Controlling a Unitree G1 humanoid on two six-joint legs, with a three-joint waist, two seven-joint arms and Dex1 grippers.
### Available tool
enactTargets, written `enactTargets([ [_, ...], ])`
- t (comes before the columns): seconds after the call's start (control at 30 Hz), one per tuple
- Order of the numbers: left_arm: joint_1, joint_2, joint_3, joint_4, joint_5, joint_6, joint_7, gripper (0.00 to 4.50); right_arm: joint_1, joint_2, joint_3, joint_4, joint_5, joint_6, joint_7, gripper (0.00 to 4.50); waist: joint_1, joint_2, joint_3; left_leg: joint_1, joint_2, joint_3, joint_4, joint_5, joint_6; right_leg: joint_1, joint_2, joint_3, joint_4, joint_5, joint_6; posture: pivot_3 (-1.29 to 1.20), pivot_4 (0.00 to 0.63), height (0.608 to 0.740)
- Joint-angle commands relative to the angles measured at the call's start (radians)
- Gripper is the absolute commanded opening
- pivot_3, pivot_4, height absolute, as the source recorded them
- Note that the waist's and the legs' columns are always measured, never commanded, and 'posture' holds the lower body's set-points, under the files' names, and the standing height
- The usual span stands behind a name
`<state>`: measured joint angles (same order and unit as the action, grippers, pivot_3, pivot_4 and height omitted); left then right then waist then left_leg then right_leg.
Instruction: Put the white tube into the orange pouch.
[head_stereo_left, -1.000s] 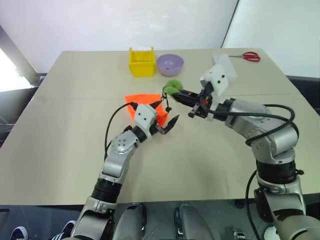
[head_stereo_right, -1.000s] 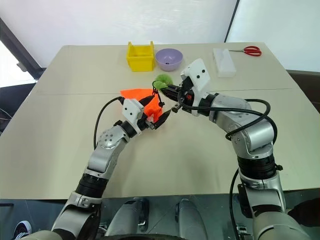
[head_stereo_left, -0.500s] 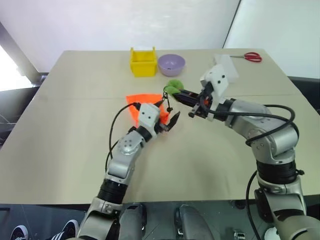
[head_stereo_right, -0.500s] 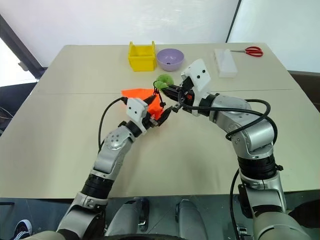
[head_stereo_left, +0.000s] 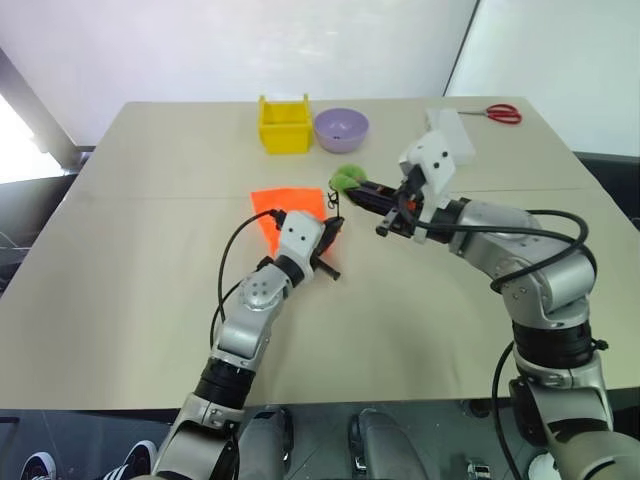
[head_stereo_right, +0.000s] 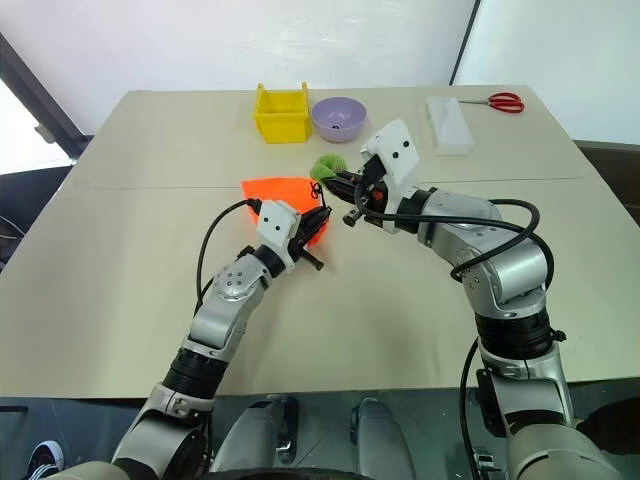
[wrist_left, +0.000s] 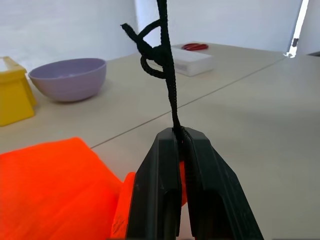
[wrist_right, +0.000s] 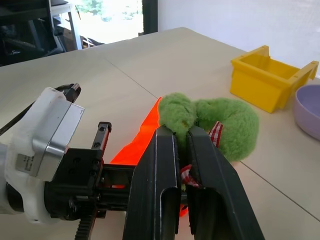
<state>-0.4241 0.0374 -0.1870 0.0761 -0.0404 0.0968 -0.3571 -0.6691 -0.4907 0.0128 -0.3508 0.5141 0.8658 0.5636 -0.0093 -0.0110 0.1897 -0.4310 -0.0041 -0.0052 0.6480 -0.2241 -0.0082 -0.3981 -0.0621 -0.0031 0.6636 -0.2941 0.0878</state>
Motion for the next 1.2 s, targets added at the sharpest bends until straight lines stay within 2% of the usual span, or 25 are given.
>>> enactTargets([
  [0.03, -0.003, -0.006, 0.001, -0.029, -0.041, -0.012, -0.041, 0.12, -0.006, -0.006, -0.022, -0.03, 0.004, -0.018, -0.004, 0.0, 0.0, 0.0, 0.0, 0.0, 0.0, 0.0, 0.0, 0.0, 0.0, 0.0, 0.0, 0.0, 0.0, 0.0, 0.0, 0.0, 0.15, 0.74],
  [0.2, 0.006, 0.019, 0.015, -0.057, -0.099, -0.007, -0.117, 0.12, -0.004, -0.011, -0.023, -0.031, 0.002, -0.018, -0.003, 0.0, -0.001, 0.0, 0.0, 0.0, 0.0, 0.0, 0.0, 0.0, 0.0, 0.0, 0.0, 0.0, 0.0, 0.0, 0.0, 0.0, 0.15, 0.74],
  [0.37, -0.019, 0.095, 0.057, -0.04, -0.145, -0.039, -0.211, 0.12, 0.011, -0.026, -0.032, -0.036, 0.009, -0.011, 0.002, 0.0, -0.001, 0.0, 0.0, 0.0, 0.0, 0.0, 0.0, 0.0, 0.0, 0.0, 0.0, 0.0, 0.0, 0.0, 0.0, 0.0, 0.15, 0.74],
  [0.5, -0.036, 0.177, 0.077, -0.011, -0.267, -0.024, -0.424, 0.12, 0.029, -0.046, -0.03, -0.037, 0.005, -0.02, 0.012, 0.0, -0.001, 0.0, 0.0, 0.0, 0.0, 0.0, 0.0, 0.0, 0.0, 0.0, 0.0, 0.0, 0.0, 0.0, 0.0, 0.0, 0.15, 0.74],
  [0.6, -0.089, 0.238, 0.09, 0.072, -0.307, -0.059, -0.571, 0.12, 0.036, -0.063, -0.026, -0.04, 0.01, -0.029, 0.034, 0.0, 0.0, 0.0, 0.0, 0.0, 0.0, 0.0, 0.0, 0.0, 0.0, 0.0, -0.001, 0.0, -0.001, 0.0, -0.001, 0.0, 0.15, 0.74],
  [0.77, -0.193, 0.269, 0.107, 0.215, -0.381, -0.032, -0.762, 0.12, 0.064, -0.076, -0.011, -0.056, 0.005, -0.046, 0.065, 0.0, 0.001, 0.0, 0.0, 0.0, 0.0, 0.0, 0.0, 0.0, 0.0, 0.0, -0.001, 0.0, -0.001, 0.0, -0.001, 0.0, 0.15, 0.74],
  [0.87, -0.239, 0.287, 0.093, 0.309, -0.369, -0.031, -0.856, 0.12, 0.112, -0.086, -0.032, -0.067, 0.03, -0.039, 0.086, 0.0, 0.0, 0.0, 0.0, 0.0, 0.0, 0.0, -0.001, 0.0, 0.0, 0.0, -0.001, 0.0, -0.002, 0.0, -0.001, 0.0, 0.15, 0.74],
  [1.03, -0.324, 0.291, 0.063, 0.468, -0.302, -0.121, -0.968, 0.12, 0.232, -0.196, -0.032, -0.116, 0.02, -0.049, 0.153, 0.0, 0.001, 0.0, 0.0, -0.001, 0.0, 0.0, -0.001, 0.0, 0.0, 0.0, 0.0, -0.001, -0.003, 0.0, 0.0, 0.0, 0.15, 0.74],
  [1.2, -0.403, 0.265, 0.046, 0.605, -0.259, -0.165, -1.034, 0.12, 0.247, -0.191, -0.024, -0.116, 0.009, -0.056, 0.123, 0.0, -0.002, 0.0, 0.0, -0.001, 0.0, 0.0, 0.0, 0.0, 0.0, 0.0, 0.0, 0.0, -0.002, 0.0, 0.0, 0.0, 0.15, 0.74],
])
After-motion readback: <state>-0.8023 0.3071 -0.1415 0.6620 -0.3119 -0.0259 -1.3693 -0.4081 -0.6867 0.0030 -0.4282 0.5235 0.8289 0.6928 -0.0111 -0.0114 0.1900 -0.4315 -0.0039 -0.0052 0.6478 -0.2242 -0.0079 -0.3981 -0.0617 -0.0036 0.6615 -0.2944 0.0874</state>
